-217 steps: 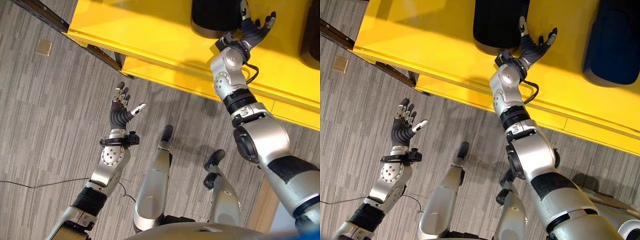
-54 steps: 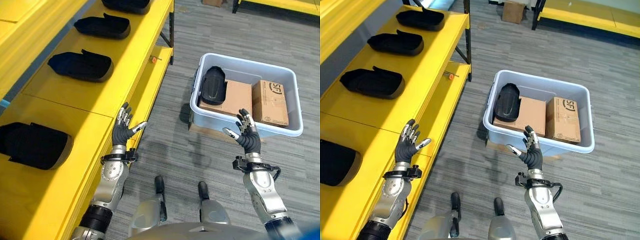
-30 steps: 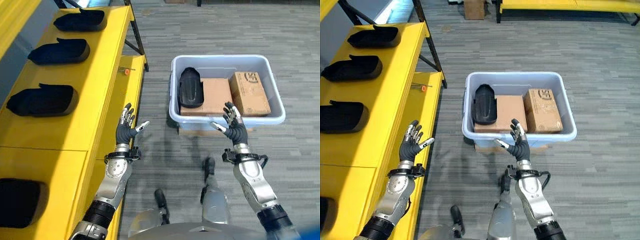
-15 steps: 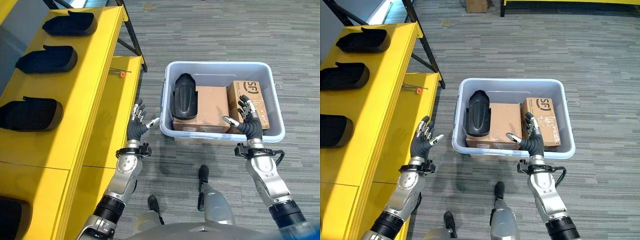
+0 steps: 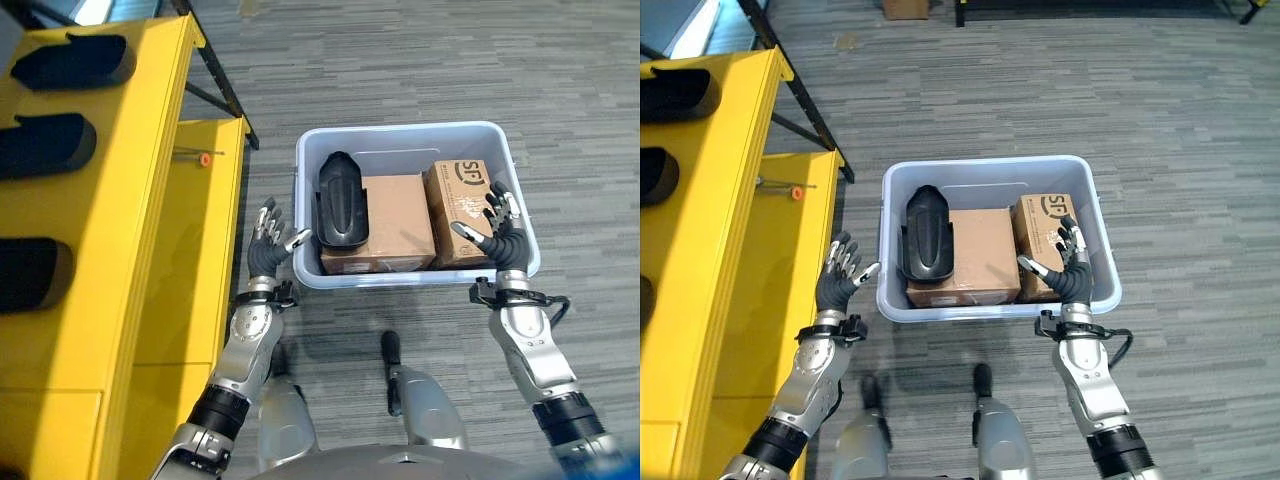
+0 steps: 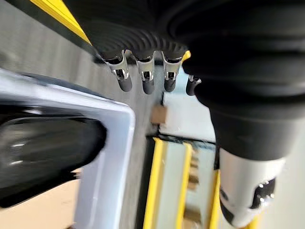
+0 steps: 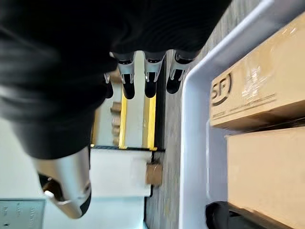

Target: Move parts from the plastic box to the shelf.

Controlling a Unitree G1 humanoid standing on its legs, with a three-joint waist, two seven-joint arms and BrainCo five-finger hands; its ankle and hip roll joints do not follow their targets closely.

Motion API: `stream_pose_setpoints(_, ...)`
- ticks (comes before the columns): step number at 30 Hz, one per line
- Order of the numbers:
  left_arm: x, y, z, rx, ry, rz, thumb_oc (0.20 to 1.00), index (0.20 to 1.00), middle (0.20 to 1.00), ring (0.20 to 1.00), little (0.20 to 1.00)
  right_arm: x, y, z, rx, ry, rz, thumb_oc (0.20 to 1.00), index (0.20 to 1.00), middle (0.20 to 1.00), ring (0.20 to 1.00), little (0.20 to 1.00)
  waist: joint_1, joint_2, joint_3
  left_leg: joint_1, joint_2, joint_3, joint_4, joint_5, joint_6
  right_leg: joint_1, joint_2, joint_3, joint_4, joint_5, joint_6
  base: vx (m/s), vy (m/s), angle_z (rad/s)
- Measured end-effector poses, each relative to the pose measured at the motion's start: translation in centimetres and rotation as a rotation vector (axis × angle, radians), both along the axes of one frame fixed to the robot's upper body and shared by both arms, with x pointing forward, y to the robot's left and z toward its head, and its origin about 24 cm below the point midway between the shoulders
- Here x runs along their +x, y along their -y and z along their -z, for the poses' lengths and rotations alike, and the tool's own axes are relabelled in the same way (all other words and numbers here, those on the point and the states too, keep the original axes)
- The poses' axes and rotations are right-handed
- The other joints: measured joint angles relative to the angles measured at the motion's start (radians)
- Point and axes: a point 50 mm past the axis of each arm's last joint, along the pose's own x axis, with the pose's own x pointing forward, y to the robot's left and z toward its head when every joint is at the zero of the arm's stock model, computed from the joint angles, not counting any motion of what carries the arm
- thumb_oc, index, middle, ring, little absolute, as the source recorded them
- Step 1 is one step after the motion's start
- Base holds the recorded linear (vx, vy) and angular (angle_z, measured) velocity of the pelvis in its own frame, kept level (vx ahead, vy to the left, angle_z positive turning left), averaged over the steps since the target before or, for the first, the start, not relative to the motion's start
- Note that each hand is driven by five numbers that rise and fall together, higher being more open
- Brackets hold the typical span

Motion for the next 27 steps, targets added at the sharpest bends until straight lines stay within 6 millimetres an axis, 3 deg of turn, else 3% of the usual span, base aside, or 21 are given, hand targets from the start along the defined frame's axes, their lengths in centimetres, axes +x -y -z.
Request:
stream_pose_setpoints(2, 0.3, -0.3, -0.6, 0.020, 0.021, -0.001, 1.000, 1.000, 1.000, 1.000, 1.000, 0.0, -1.2, 0.3, 0.026, -0.008, -0.035, 1.000, 1.000, 1.000, 1.000, 1.000, 0.008, -0.009, -0.003, 0.016, -0.062, 0.023, -0.003, -0.020, 0.034, 0.010, -0.064, 0.010, -0.012, 0.006, 0.013, 0.09, 0.198, -0.03)
stream_pose_setpoints(5, 0.4, -1.3, -1.1, 0.055, 0.035, -0.019, 1.000, 1.000, 1.000, 1.000, 1.000, 0.2, -3.5, 0.5, 0.039, -0.020, -0.134, 1.000, 1.000, 1.000, 1.000, 1.000, 0.032, -0.016, -0.007, 0.022, -0.109, 0.033, -0.008, -0.033, 0.056, 0.037, -0.109, 0.008, -0.066, 0.038, 0.054, 0.06, 0.110, 0.01)
stream_pose_setpoints(10, 0.9, -0.5, -1.8, 0.052, 0.062, 0.007, 1.000, 1.000, 1.000, 1.000, 1.000, 0.8, -3.7, -0.4, 0.029, 0.010, -0.151, 1.000, 1.000, 1.000, 1.000, 1.000, 0.016, -0.023, -0.012, 0.022, -0.109, 0.045, -0.022, -0.033, 0.056, 0.038, -0.105, 0.009, -0.097, 0.044, 0.065, 0.04, 0.035, -0.09)
stream_pose_setpoints(14, 2.0, 2.4, -4.5, 0.070, 0.165, 0.105, 1.000, 1.000, 1.000, 1.000, 1.000, 0.5, -3.2, 0.0, 0.028, -0.008, -0.134, 1.000, 1.000, 1.000, 1.000, 1.000, -0.054, -0.026, -0.025, 0.020, -0.088, 0.084, -0.044, -0.023, 0.044, 0.001, -0.081, 0.042, -0.104, 0.053, 0.066, -0.02, -0.003, -0.29)
stream_pose_setpoints(17, 2.7, 3.3, -6.3, 0.061, 0.224, 0.102, 1.000, 1.000, 1.000, 1.000, 1.000, 0.0, -3.0, 0.4, 0.018, -0.023, -0.135, 1.000, 1.000, 1.000, 1.000, 1.000, -0.065, -0.026, -0.026, 0.017, -0.078, 0.123, -0.065, -0.012, 0.038, -0.041, -0.064, 0.082, -0.106, 0.064, 0.063, -0.03, -0.029, -0.44)
stream_pose_setpoints(19, 2.7, 4.1, -6.8, 0.092, 0.253, 0.120, 1.000, 1.000, 1.000, 1.000, 1.000, -0.2, -2.8, 0.7, 0.014, -0.035, -0.130, 1.000, 1.000, 1.000, 1.000, 1.000, -0.095, -0.019, -0.028, 0.017, -0.073, 0.135, -0.077, -0.008, 0.034, -0.050, -0.057, 0.090, -0.115, 0.068, 0.063, 0.00, -0.012, -0.19)
stream_pose_setpoints(22, 2.9, 4.6, -7.7, 0.103, 0.295, 0.108, 1.000, 1.000, 1.000, 1.000, 1.000, -0.1, -2.6, 0.5, -0.008, -0.031, -0.136, 1.000, 1.000, 1.000, 1.000, 1.000, -0.105, 0.001, -0.023, 0.017, -0.070, 0.158, -0.097, -0.001, 0.031, -0.067, -0.047, 0.112, -0.129, 0.079, 0.063, 0.00, -0.019, -0.22)
stream_pose_setpoints(26, 3.8, 4.3, -7.0, 0.114, 0.255, 0.051, 1.000, 1.000, 1.000, 1.000, 1.000, -0.1, -2.6, 0.4, -0.014, -0.030, -0.140, 1.000, 1.000, 1.000, 1.000, 1.000, -0.115, 0.024, -0.014, 0.017, -0.065, 0.183, -0.116, 0.004, 0.025, -0.088, -0.038, 0.131, -0.135, 0.085, 0.063, 0.00, -0.027, -0.21)
stream_pose_setpoints(27, 4.0, 4.0, -6.6, 0.189, 0.253, -0.003, 1.000, 1.000, 1.000, 1.000, 1.000, -0.3, -2.5, 0.8, -0.015, -0.042, -0.136, 1.000, 1.000, 1.000, 1.000, 1.000, -0.132, 0.027, -0.010, 0.016, -0.065, 0.187, -0.118, 0.004, 0.025, -0.091, -0.036, 0.134, -0.136, 0.085, 0.063, 0.02, -0.042, -0.08)
